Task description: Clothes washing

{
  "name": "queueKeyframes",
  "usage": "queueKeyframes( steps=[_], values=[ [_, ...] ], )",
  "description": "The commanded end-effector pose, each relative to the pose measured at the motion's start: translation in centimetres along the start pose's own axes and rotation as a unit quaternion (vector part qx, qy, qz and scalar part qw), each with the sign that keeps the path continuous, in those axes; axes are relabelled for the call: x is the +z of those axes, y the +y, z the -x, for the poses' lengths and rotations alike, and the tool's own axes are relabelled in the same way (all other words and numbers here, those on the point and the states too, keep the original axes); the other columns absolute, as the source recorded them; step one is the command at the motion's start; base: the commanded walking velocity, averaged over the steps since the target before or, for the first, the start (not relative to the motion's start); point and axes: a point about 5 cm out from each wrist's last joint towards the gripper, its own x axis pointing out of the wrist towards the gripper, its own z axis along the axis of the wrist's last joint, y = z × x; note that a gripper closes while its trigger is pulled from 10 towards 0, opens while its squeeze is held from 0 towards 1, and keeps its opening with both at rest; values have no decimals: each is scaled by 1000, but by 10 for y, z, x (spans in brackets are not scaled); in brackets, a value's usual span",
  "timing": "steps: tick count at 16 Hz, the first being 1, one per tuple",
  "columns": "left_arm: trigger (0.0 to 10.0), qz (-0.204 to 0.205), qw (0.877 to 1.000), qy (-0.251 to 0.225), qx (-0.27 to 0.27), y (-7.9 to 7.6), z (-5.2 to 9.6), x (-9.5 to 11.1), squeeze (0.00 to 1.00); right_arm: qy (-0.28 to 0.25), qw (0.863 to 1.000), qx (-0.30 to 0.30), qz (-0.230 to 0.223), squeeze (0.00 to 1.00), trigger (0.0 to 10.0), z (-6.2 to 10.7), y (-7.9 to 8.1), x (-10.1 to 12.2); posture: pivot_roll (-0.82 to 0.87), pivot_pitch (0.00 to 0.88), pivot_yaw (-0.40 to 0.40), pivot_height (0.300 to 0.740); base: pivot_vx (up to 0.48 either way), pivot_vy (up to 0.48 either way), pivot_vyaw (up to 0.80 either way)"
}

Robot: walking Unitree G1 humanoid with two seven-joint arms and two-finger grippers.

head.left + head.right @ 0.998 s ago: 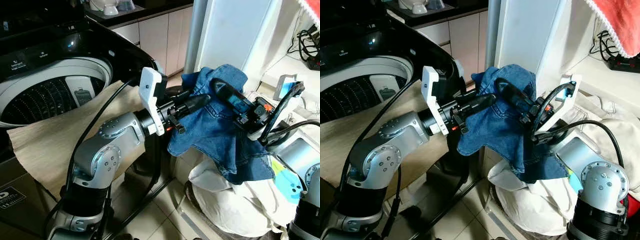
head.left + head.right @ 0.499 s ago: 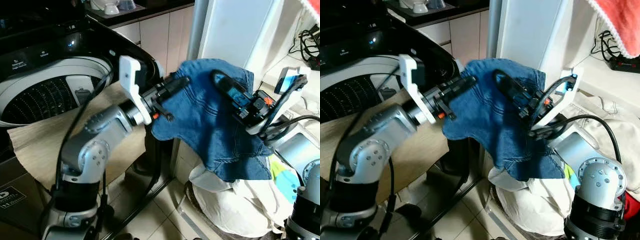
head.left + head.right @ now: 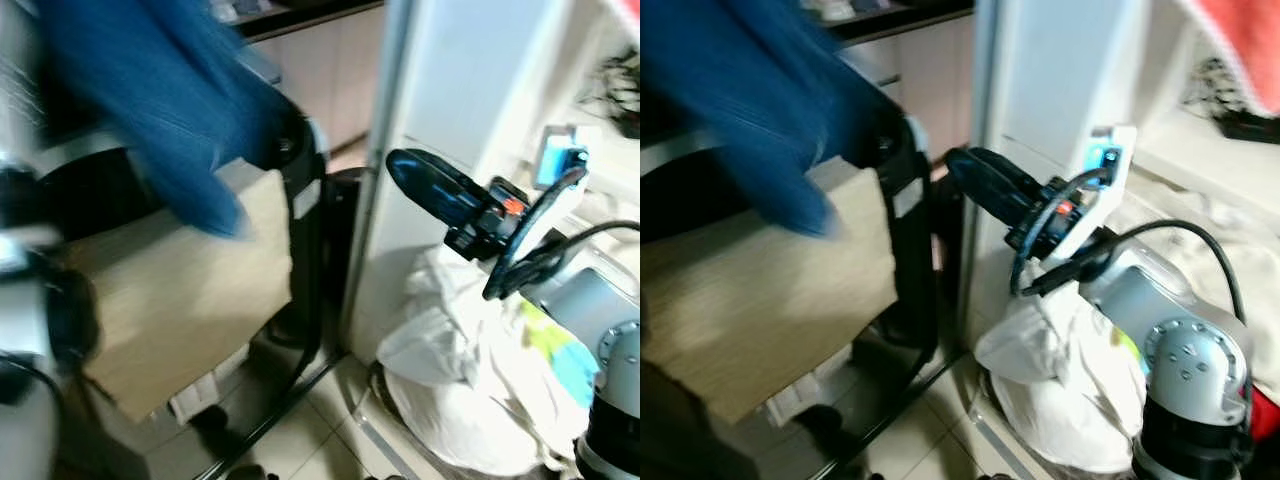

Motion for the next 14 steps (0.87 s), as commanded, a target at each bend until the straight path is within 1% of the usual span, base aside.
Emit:
queueKeyframes(
  steps=[1,2,3,4,5,6,8,9,10,12,14],
  values=[
    [0,-36,999,15,-20,-9,-2,-11,0,-4,1000,5,23,0,10000,-4,5,4,-28,0,14,740,0,0,0],
    [0,-36,992,104,-65,-20,4,-45,0,22,999,-4,37,0,10000,-7,4,-1,-30,0,11,740,0,0,0],
    [0,-35,971,206,-117,-33,20,-81,0,55,997,-13,47,0,10000,-9,2,-9,-30,0,11,740,0,0,0],
    [10000,-46,938,290,-184,-48,47,-116,0,99,992,-27,67,0,10000,-10,0,-21,-29,0,10,740,0,0,0],
    [10000,-54,922,321,-211,-55,63,-134,0,134,987,-37,87,0,10000,-10,-2,-29,-29,0,10,740,0,0,0],
    [10000,-53,907,346,-234,-61,77,-147,0,166,979,-48,110,0,10000,-9,-4,-37,-40,0,13,740,0,0,0],
    [10000,-44,887,386,-251,-63,92,-161,0,197,970,-51,134,0,10000,-8,-4,-46,-44,0,15,740,0,0,0],
    [10000,-23,874,406,-268,-64,95,-165,1000,209,967,-46,141,0,10000,-6,0,-52,-51,0,20,740,0,0,0],
    [10000,-19,874,405,-268,-63,94,-164,1000,210,966,-46,142,0,10000,-5,0,-52,-51,0,20,740,0,0,0],
    [10000,-37,879,401,-256,-55,87,-163,1000,207,966,-54,147,0,10000,-5,-1,-53,-49,0,20,740,0,0,0],
    [10000,-56,883,395,-246,-46,83,-162,1000,204,964,-77,154,0,10000,-4,-7,-52,-46,0,19,740,0,0,0]
  ],
)
